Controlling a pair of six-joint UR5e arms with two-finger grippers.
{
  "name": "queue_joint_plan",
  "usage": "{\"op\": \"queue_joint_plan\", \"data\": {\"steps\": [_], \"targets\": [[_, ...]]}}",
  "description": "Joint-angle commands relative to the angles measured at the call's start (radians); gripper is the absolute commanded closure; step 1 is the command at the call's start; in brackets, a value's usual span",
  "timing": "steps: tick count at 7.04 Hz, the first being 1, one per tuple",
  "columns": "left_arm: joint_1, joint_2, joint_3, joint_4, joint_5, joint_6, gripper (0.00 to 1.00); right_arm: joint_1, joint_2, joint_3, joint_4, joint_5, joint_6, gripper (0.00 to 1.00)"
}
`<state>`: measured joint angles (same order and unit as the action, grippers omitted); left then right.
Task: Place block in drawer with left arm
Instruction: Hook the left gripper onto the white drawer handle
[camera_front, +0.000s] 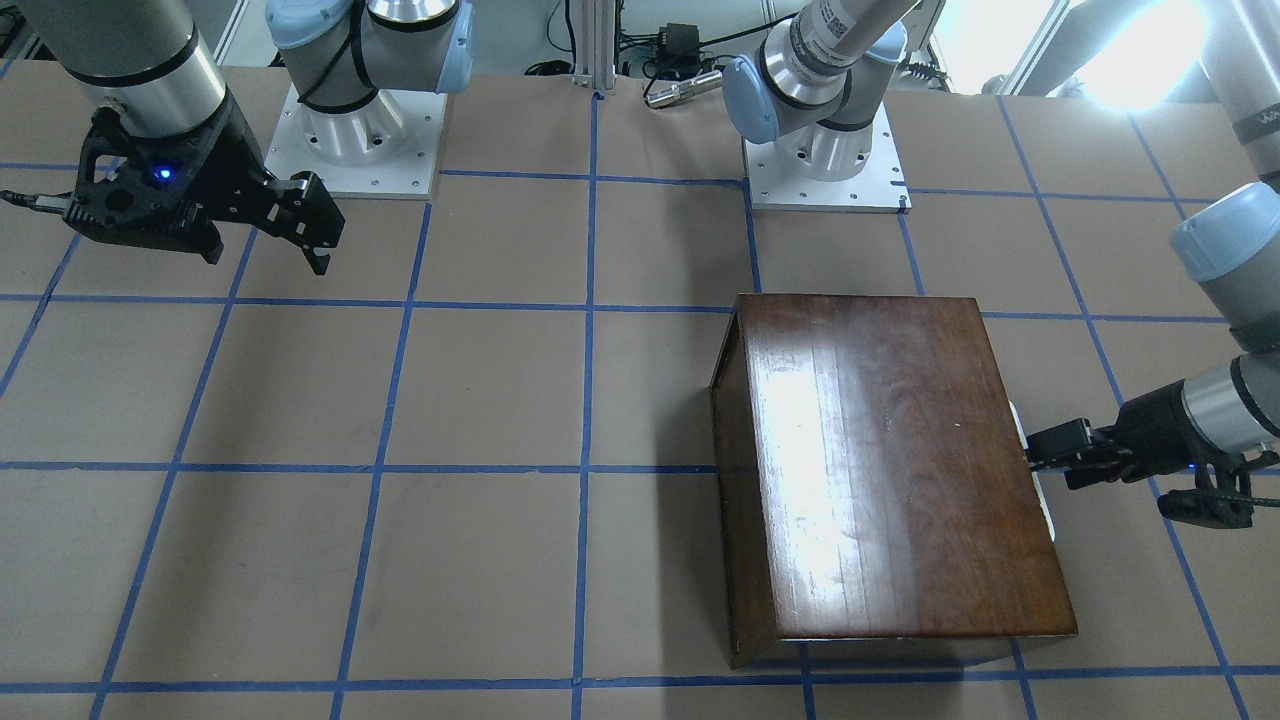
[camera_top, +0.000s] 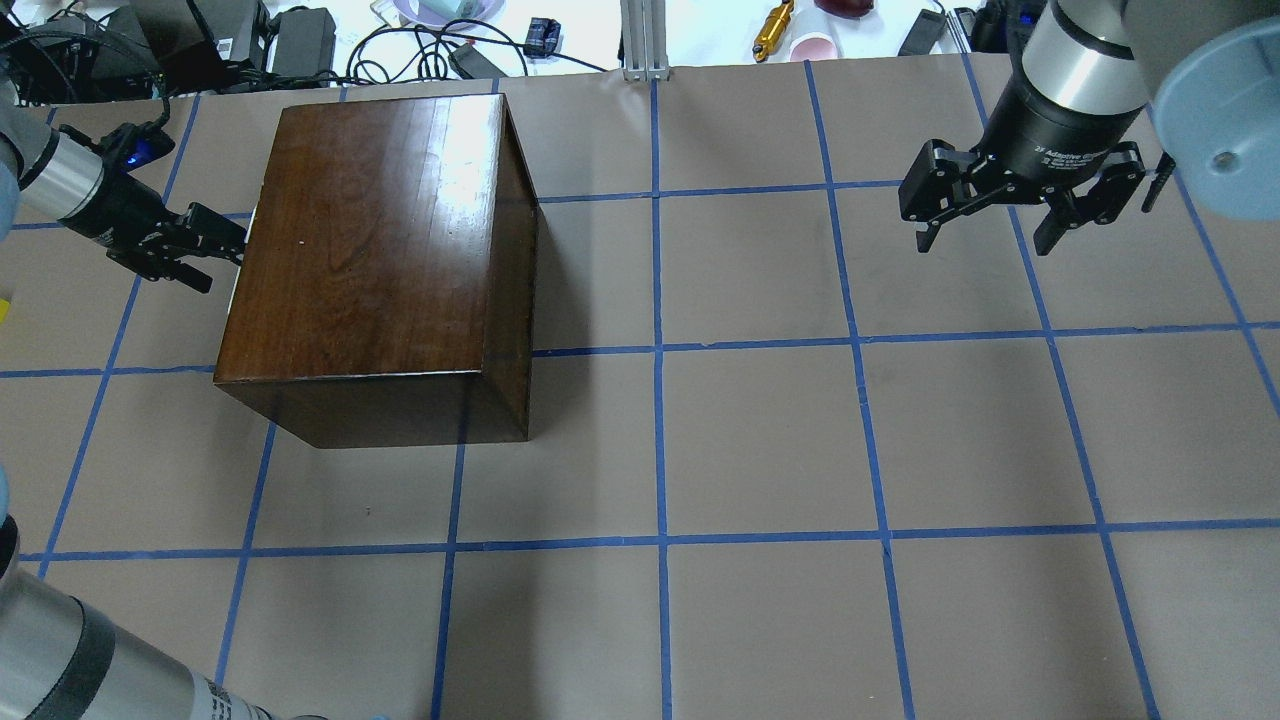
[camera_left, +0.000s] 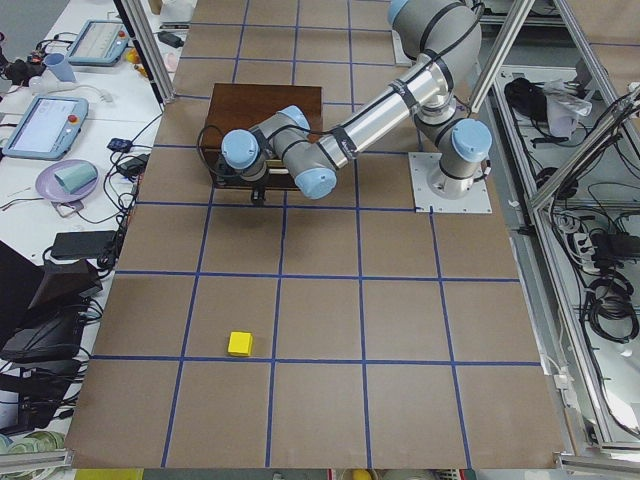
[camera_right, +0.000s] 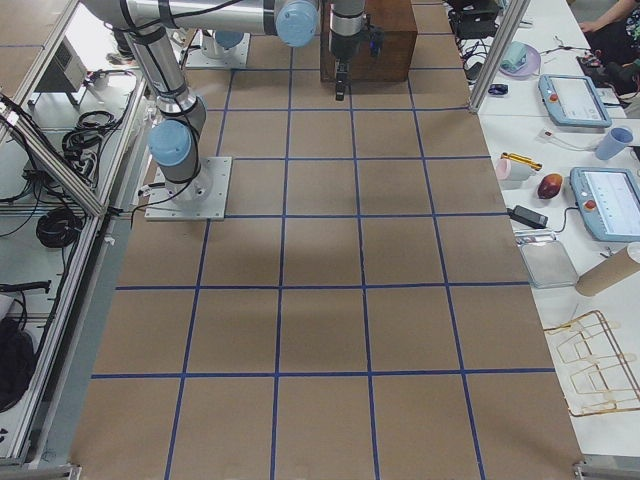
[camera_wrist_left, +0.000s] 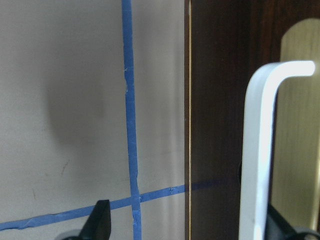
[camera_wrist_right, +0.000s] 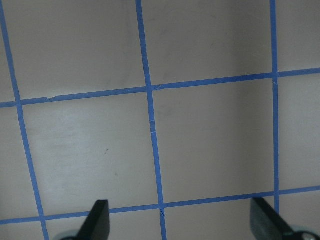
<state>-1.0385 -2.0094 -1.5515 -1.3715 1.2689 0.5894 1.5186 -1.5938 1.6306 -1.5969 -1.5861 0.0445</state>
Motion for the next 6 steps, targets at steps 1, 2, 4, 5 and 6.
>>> {"op": "queue_joint_plan", "data": {"steps": [1, 2, 4, 5, 6], "targets": [[0.0, 0.001, 0.004, 0.002, 0.004, 0.004, 0.0, 0.0, 0.0, 0.0, 0.0, 0.0, 0.0, 0.0], [0.0, 0.001, 0.007, 0.011, 0.009, 0.003, 0.0, 0.0, 0.0, 0.0, 0.0, 0.0, 0.0, 0.0], [0.0, 0.001, 0.007, 0.012, 0.01, 0.003, 0.0, 0.0, 0.0, 0.0, 0.0, 0.0, 0.0, 0.0], [0.002, 0.003, 0.008, 0.012, 0.018, 0.003, 0.0, 0.0, 0.0, 0.0, 0.0, 0.0, 0.0, 0.0], [0.002, 0.003, 0.01, 0.015, 0.018, 0.004, 0.0, 0.0, 0.0, 0.0, 0.0, 0.0, 0.0, 0.0]]}}
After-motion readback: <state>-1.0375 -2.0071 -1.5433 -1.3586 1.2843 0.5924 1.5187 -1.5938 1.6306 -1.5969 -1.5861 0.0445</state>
